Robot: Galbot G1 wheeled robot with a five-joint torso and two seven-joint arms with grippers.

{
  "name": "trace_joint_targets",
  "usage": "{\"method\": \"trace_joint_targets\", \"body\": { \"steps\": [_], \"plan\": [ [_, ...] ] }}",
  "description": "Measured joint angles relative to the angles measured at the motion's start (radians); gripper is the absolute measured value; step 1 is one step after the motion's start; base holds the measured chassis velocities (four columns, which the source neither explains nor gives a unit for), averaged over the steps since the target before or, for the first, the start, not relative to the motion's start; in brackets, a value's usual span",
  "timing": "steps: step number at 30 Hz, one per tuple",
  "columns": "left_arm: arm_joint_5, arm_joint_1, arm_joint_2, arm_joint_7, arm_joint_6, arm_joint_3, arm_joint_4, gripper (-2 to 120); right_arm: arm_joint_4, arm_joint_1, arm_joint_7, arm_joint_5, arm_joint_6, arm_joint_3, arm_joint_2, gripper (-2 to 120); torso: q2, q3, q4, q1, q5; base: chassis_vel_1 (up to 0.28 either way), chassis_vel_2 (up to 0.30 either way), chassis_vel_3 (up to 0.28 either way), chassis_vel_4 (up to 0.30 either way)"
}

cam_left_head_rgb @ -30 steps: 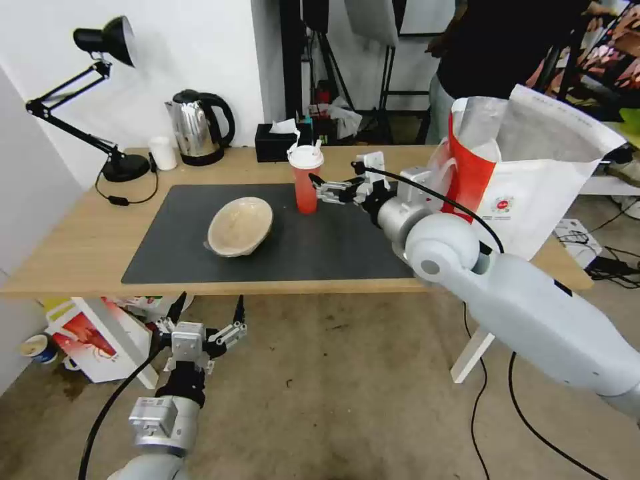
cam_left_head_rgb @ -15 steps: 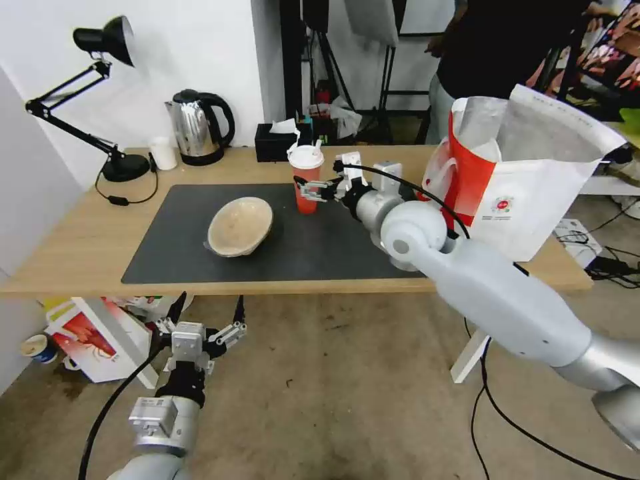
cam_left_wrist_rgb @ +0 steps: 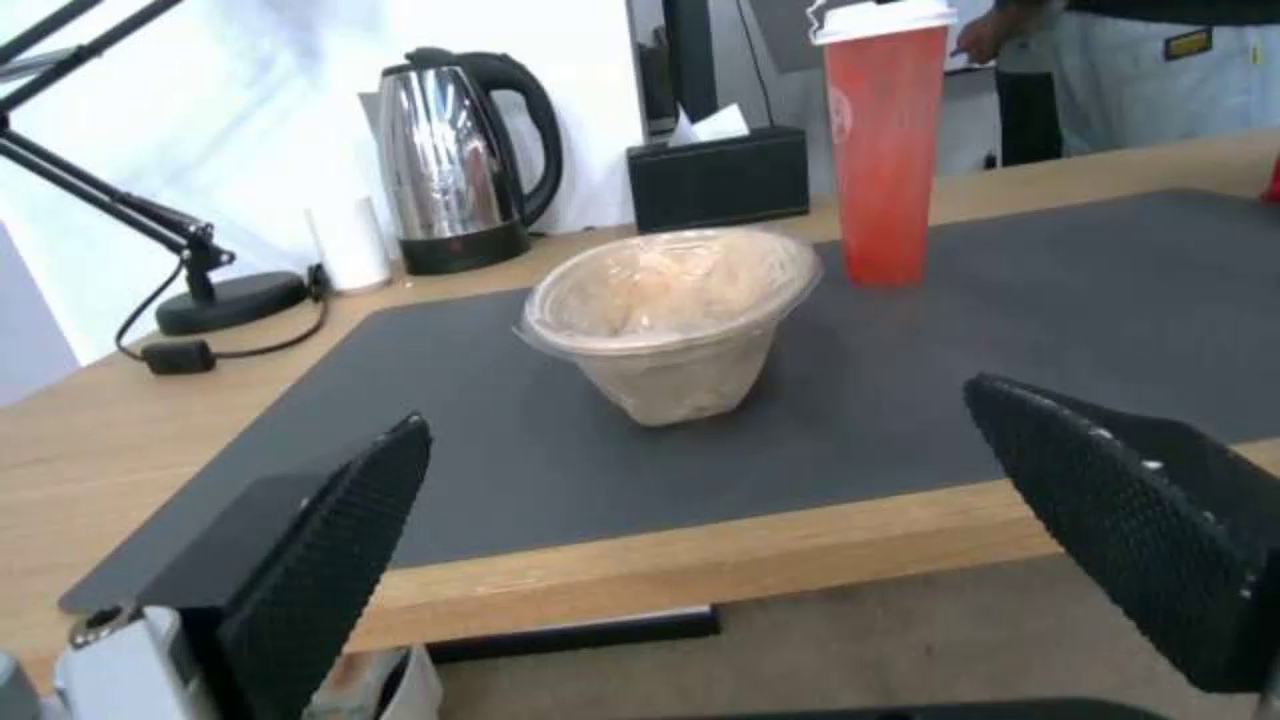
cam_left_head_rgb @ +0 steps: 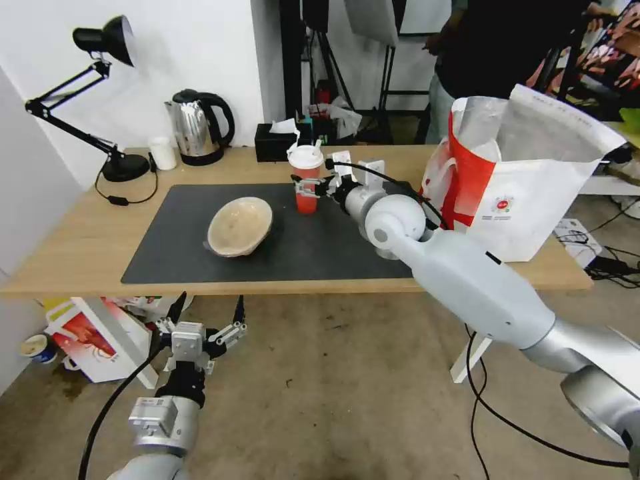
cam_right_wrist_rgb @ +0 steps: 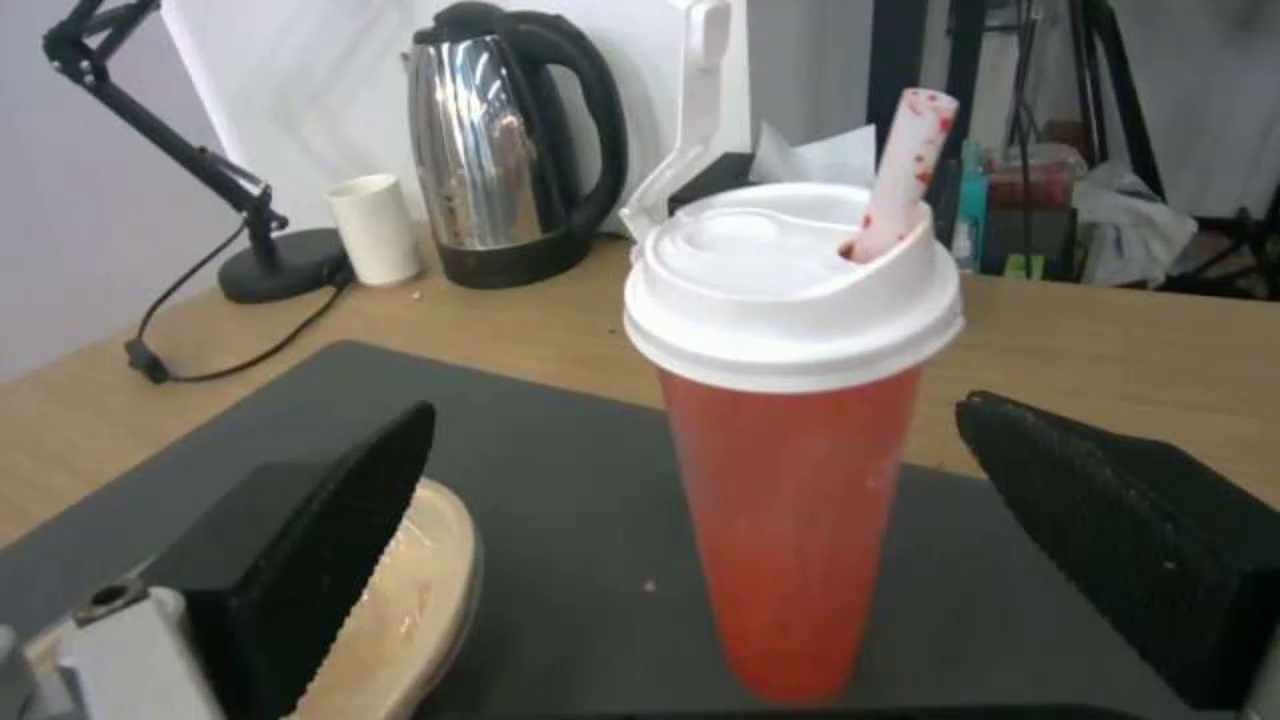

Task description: Pick up the trash from the table and place it into the takeout bag.

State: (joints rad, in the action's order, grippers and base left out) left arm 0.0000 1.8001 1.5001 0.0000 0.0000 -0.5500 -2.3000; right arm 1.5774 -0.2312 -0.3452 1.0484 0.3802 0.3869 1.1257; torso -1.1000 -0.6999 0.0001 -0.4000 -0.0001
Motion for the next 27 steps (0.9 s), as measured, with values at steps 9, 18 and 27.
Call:
{"method": "trace_joint_targets", "body": {
  "steps": [9,18,27],
  "plan": [
    [0.000,0.000,0.000,0.000,0.000,0.000,0.000,100,-0.046,0.023,0.003,-0.001,0.001,0.014,0.027,100,0.000,0.000,-0.0001,0.000,0.0000,0.000,0.000,0.000,0.000],
    [0.000,0.000,0.000,0.000,0.000,0.000,0.000,100,-0.088,0.034,0.008,-0.013,0.002,0.015,0.045,100,0.000,0.000,0.0000,0.000,0.0001,0.000,0.000,0.000,0.000],
    [0.000,0.000,0.000,0.000,0.000,0.000,0.000,100,-0.115,0.042,0.007,-0.015,0.002,0.014,0.054,100,0.000,0.000,-0.0001,0.000,0.0001,0.000,0.000,0.000,0.000]
  ]
}}
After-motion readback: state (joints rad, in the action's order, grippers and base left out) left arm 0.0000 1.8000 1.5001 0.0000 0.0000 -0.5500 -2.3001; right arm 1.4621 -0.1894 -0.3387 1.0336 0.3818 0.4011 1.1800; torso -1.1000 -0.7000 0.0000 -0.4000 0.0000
